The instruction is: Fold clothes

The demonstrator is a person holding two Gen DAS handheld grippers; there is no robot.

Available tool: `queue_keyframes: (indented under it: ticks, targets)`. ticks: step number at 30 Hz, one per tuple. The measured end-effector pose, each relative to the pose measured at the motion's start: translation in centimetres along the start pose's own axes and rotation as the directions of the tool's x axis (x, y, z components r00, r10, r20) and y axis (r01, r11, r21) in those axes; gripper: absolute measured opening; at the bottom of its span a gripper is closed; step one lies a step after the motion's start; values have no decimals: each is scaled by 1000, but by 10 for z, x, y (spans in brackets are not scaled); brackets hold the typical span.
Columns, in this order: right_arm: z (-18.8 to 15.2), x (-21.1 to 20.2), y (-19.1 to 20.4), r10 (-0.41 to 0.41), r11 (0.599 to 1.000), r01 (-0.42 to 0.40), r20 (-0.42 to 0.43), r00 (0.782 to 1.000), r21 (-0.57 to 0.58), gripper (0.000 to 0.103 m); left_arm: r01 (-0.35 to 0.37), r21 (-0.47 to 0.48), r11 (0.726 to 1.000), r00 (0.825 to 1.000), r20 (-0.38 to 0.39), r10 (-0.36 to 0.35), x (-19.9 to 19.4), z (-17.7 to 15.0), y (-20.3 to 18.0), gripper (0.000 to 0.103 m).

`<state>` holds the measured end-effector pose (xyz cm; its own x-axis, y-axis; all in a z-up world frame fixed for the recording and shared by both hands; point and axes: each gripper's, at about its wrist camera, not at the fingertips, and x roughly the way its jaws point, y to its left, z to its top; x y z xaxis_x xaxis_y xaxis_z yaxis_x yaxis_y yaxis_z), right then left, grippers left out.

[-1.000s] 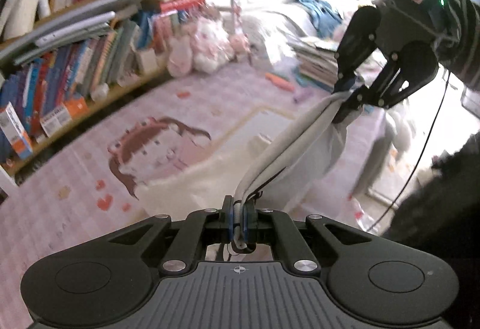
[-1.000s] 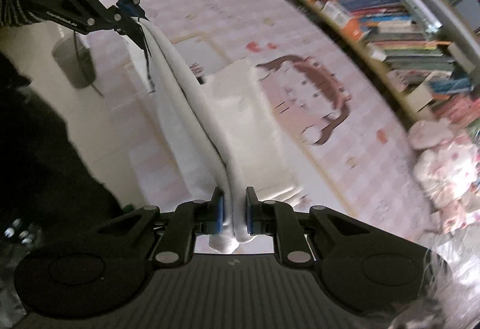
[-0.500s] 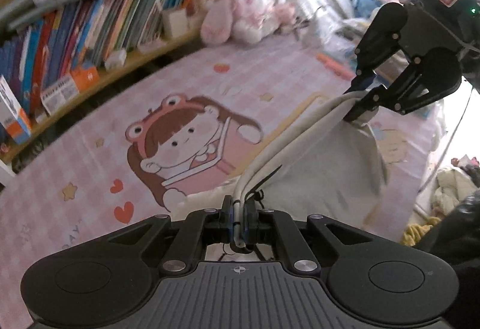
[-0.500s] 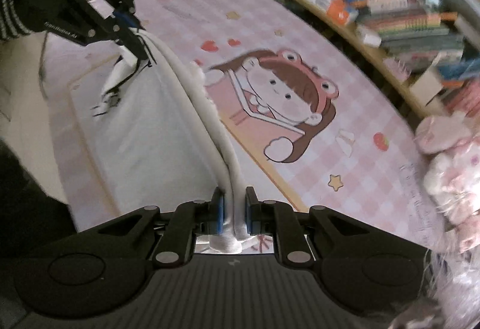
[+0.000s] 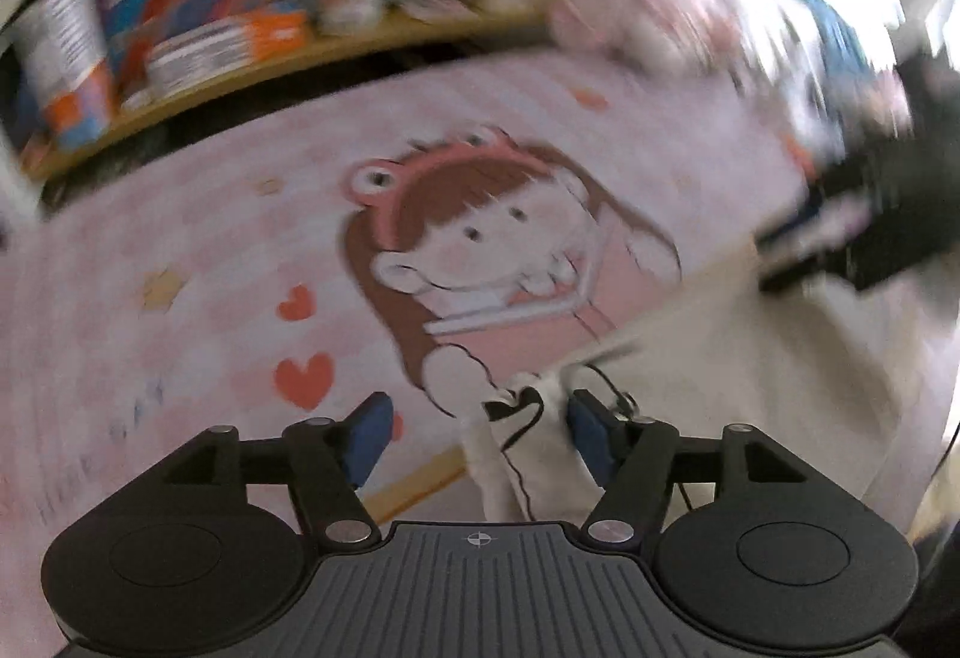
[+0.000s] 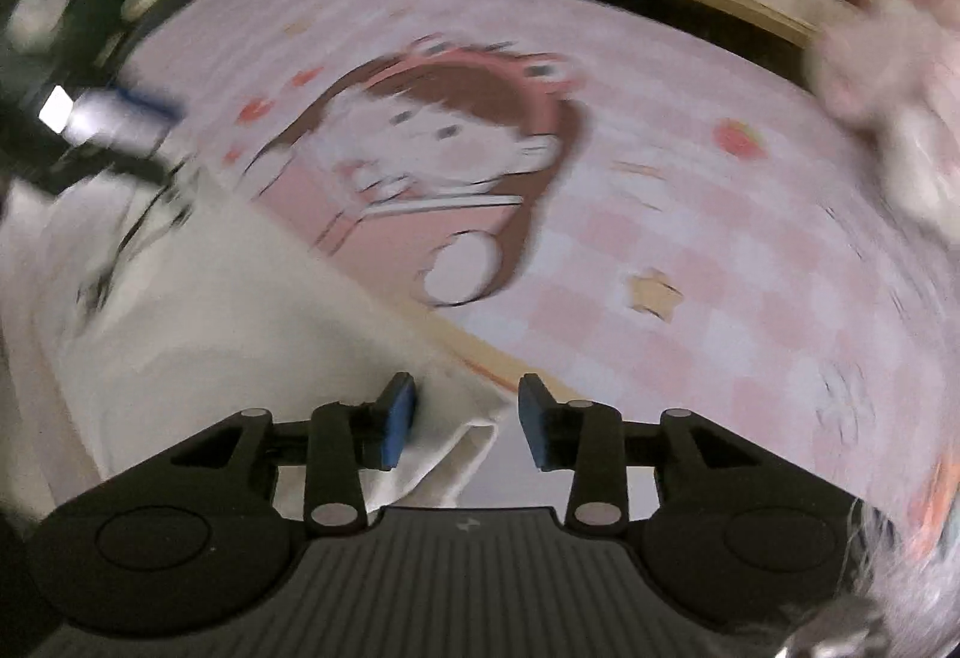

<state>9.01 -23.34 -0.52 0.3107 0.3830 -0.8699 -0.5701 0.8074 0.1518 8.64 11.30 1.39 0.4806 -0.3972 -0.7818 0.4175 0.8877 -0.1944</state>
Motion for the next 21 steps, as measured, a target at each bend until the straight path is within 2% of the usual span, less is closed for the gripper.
queue_keyframes:
  ticks: [2, 3, 4, 5, 6, 8, 9, 12, 13, 14, 15, 16, 18, 19, 20, 21]
  targets:
    - [-7, -12, -13, -91, 988, 84, 49, 995, 129, 31, 54, -147, 988, 995, 93, -40, -13, -13, 14, 55]
    - [-12, -20, -16, -142, 972, 126, 70, 987, 200, 28, 99, -231, 968, 987, 146, -66, -18, -22, 21, 46]
    - [-19, -30, -18, -150, 958, 119, 102, 984, 261, 28, 147, -311, 939, 976, 201, -86, -24, -31, 28, 35]
    - [-27, -40, -17, -117, 947, 64, 153, 981, 313, 28, 203, -376, 904, 964, 237, -118, -25, -41, 32, 35]
    - [-35, -49, -15, -72, 934, -6, 205, 976, 358, 28, 225, -412, 883, 957, 262, -122, -24, -51, 32, 35]
    - [-51, -58, -6, -12, 891, -108, 261, 965, 441, 28, 219, -448, 867, 957, 270, -102, -19, -63, 30, 35]
    - [-58, -58, 0, -8, 870, -124, 266, 964, 477, 28, 231, -468, 853, 958, 265, -114, -13, -66, 31, 35]
    - [-71, -45, 10, -54, 826, -93, 242, 969, 556, 27, 298, -496, 815, 948, 256, -191, 1, -72, 32, 37]
    - [-75, -39, 13, -70, 811, -80, 233, 970, 580, 24, 318, -478, 819, 942, 253, -218, 5, -71, 31, 36]
    - [-77, -33, 14, -77, 800, -73, 223, 972, 596, 14, 333, -466, 820, 937, 260, -233, 7, -70, 29, 35]
    - [-80, -27, 15, -99, 794, -46, 203, 974, 606, 10, 347, -454, 821, 932, 267, -246, 9, -70, 28, 29]
    - [-82, -20, 14, -116, 789, -22, 185, 976, 614, 10, 384, -455, 804, 916, 297, -270, 9, -70, 28, 9]
    - [-85, -18, 11, -114, 775, -34, 191, 975, 632, 10, 482, -506, 716, 870, 375, -320, 8, -73, 35, 6]
    - [-87, -17, 9, -112, 767, -40, 195, 974, 640, 10, 504, -539, 675, 858, 398, -324, 12, -77, 39, 6]
    - [-86, -17, 10, -112, 775, -33, 188, 976, 632, 10, 490, -591, 641, 869, 387, -308, 19, -81, 44, 6]
    - [-85, -17, 11, -114, 785, -24, 183, 977, 619, 10, 438, -662, 608, 898, 345, -272, 30, -87, 51, 6]
